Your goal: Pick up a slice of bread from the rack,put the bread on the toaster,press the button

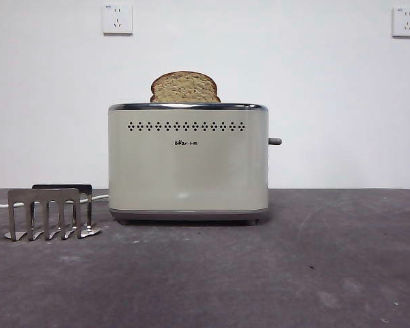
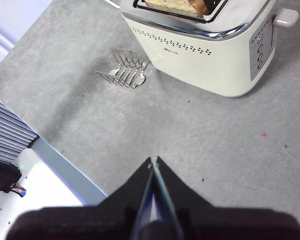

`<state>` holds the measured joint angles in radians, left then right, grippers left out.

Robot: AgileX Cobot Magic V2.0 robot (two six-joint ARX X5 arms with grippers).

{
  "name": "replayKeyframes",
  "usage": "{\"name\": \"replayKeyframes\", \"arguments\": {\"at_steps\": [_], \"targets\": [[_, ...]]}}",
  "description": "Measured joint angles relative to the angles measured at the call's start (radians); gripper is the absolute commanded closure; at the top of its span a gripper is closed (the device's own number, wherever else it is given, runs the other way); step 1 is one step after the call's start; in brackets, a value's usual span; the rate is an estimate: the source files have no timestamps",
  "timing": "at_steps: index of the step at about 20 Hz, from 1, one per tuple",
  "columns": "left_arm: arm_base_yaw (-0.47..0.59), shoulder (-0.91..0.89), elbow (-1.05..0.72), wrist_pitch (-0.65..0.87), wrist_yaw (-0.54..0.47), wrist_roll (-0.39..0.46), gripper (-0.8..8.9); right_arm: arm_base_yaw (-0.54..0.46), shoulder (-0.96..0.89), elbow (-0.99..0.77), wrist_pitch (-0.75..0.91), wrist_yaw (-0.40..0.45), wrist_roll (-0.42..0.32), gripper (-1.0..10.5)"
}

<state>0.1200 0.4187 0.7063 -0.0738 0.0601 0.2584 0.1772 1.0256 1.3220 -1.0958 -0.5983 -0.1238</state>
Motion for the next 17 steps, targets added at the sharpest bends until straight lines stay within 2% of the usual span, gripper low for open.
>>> {"name": "replayKeyframes", "arguments": {"at_steps": [4,7,17], "targets": [[0.003,-0.169,-0.314,0.051,-0.008,-0.021,8.17,0.0,0.0,0.0,0.0,0.0,0.0,9.5],[0.003,-0.236,-0.469,0.043,-0.006,-0.051,8.17,0.0,0.0,0.0,0.0,0.0,0.0,9.5],[0.003,-0.392,-0.666,-0.004,-0.005,-0.069,8.17,0.0,0.0,0.0,0.0,0.0,0.0,9.5]]}}
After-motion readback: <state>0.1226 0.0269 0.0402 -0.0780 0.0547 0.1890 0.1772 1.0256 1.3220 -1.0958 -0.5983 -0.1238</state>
